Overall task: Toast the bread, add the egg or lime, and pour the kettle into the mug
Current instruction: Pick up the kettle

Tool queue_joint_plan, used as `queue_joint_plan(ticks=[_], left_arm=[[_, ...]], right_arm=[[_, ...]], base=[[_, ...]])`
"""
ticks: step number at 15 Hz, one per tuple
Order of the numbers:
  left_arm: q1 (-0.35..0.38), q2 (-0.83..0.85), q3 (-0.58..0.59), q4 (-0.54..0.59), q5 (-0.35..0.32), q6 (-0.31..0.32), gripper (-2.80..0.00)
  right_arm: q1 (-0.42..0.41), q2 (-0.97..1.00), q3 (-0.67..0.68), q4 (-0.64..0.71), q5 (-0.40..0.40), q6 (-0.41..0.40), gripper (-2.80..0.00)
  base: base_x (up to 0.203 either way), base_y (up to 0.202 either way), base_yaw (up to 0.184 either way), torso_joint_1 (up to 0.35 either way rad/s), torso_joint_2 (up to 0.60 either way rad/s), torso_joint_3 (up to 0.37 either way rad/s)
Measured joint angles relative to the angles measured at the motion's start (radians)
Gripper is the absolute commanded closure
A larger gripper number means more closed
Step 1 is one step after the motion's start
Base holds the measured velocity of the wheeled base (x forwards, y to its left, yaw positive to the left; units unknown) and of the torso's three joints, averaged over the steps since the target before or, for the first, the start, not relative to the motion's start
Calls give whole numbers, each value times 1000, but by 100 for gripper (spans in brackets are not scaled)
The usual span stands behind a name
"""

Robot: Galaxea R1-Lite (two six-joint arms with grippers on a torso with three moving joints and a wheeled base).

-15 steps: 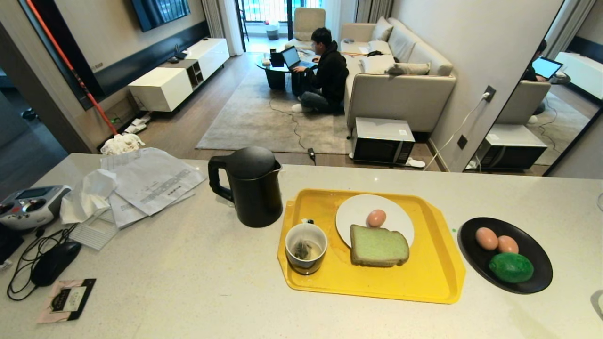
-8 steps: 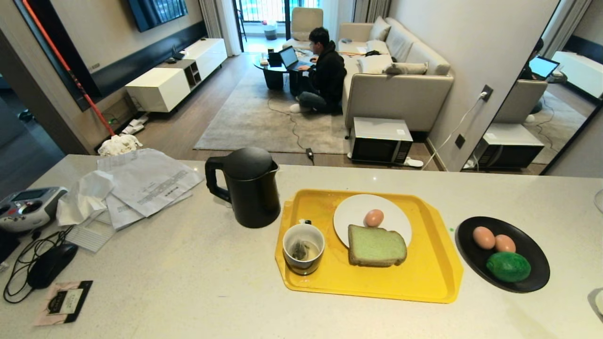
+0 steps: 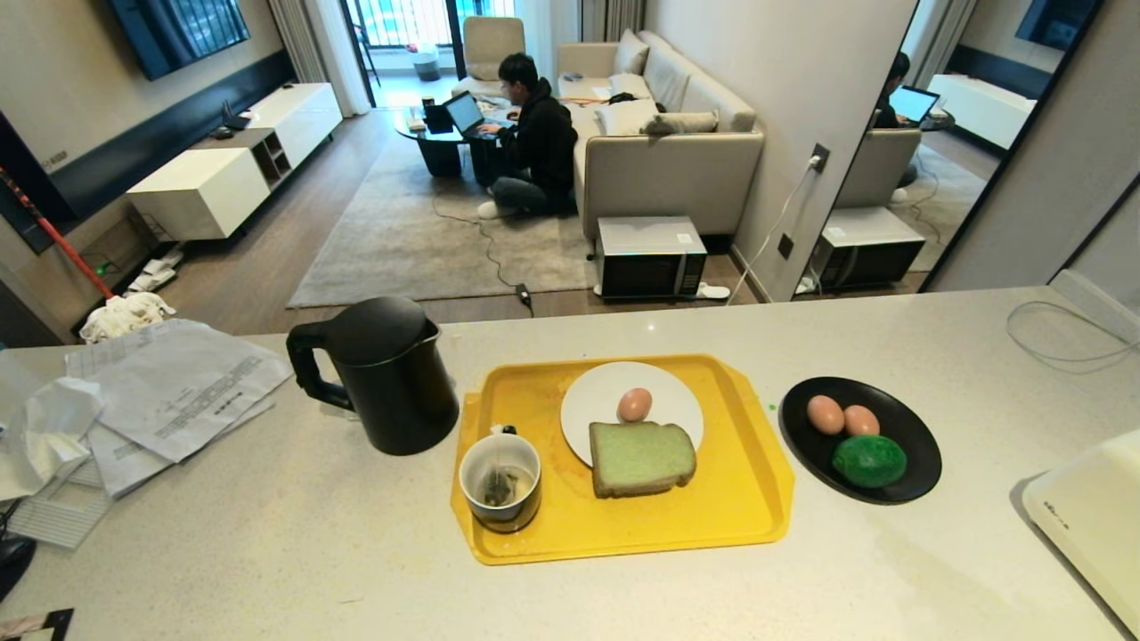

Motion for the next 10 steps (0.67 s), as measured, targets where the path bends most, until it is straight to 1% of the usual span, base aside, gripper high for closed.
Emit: queue_joint_plan(ticks=[10], left_arm=[[0,0,0,0,0,0,0]], right_arm=[[0,0,0,0,3,-2,0]], base=[[0,0,0,0,0,0]])
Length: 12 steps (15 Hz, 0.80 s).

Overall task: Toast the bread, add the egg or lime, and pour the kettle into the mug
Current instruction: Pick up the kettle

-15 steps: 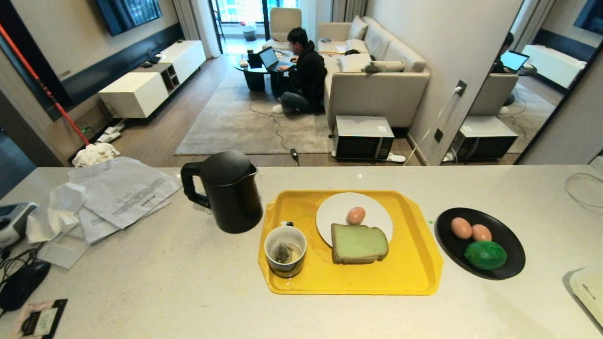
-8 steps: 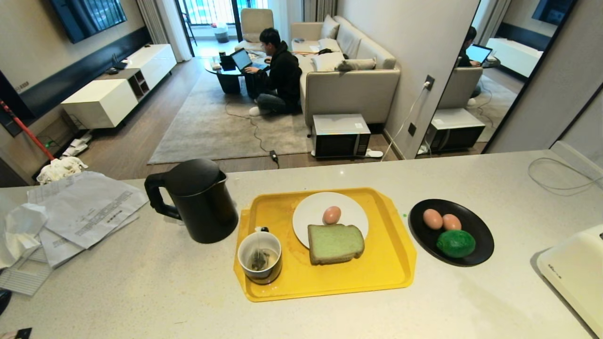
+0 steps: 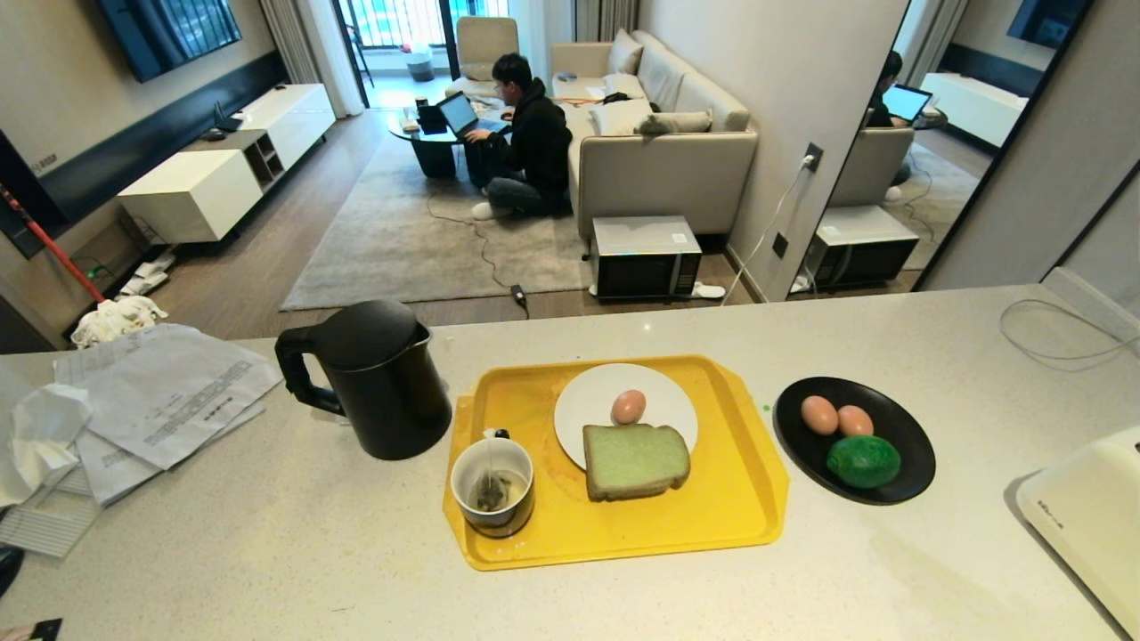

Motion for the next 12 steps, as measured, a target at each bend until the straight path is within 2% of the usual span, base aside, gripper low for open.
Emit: queue_joint_plan(ticks=[4,12], left_arm=[[0,0,0,0,0,0,0],[0,0,0,1,0,0,0]], right_arm=[[0,0,0,0,-2,3,0],[0,0,0,0,-3,3,0]], base=[[0,0,0,0,0,0],[0,0,0,-101,197,94]])
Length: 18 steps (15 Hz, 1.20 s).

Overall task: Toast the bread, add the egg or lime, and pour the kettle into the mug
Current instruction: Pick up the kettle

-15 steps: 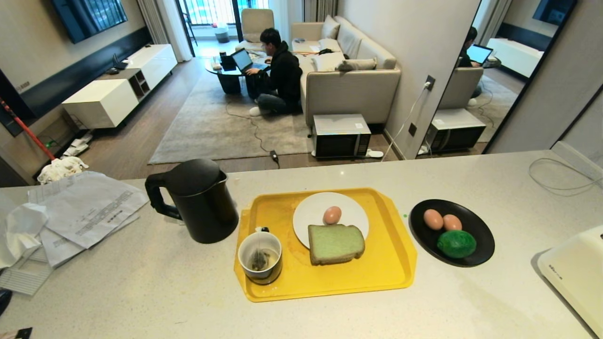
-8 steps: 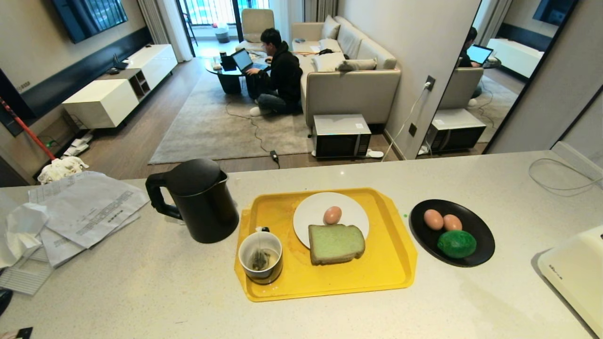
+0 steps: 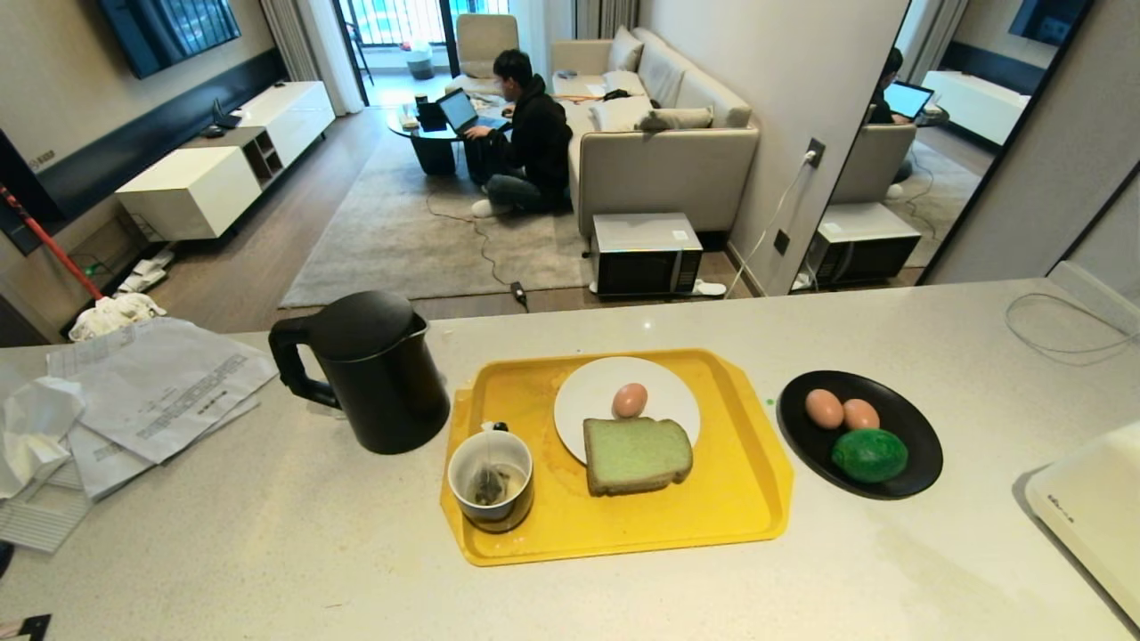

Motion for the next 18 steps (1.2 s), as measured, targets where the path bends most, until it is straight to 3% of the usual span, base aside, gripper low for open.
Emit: queue_joint_plan(ticks=[7,18], left_arm=[[0,0,0,0,0,-1,0],[0,0,0,1,-1,-5,0]], right_arm=[[0,0,0,1,0,0,0],[0,0,0,0,1,-4,0]], base=[[0,0,0,-156,295,142],[0,0,0,-5,11,6]])
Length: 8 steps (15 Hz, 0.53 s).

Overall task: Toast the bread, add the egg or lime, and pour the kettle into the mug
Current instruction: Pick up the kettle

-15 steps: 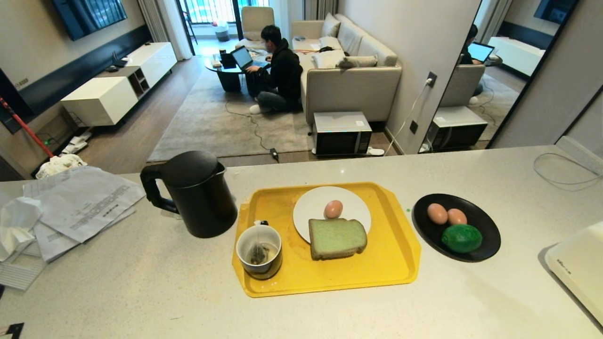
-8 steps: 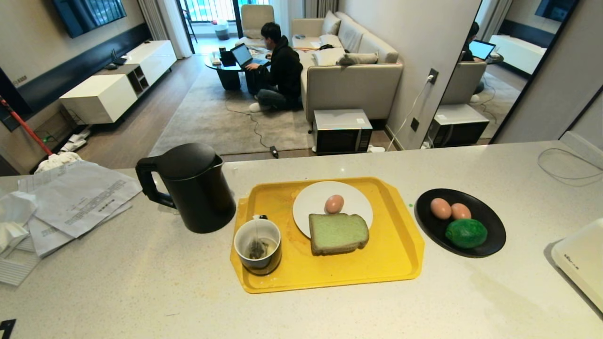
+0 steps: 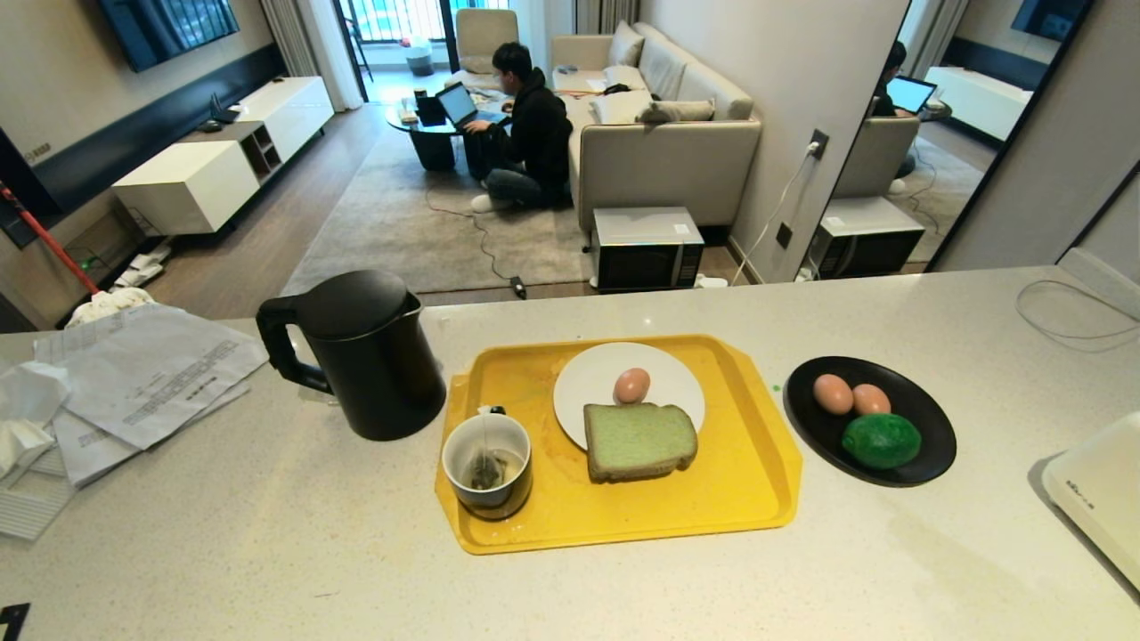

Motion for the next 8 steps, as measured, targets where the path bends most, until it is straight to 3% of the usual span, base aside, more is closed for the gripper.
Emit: queue_joint_plan(ticks=[8], left_arm=[[0,0,0,-1,0,3,0]], right_arm=[[0,0,0,0,3,-2,0]], base=[[0,0,0,0,0,0]])
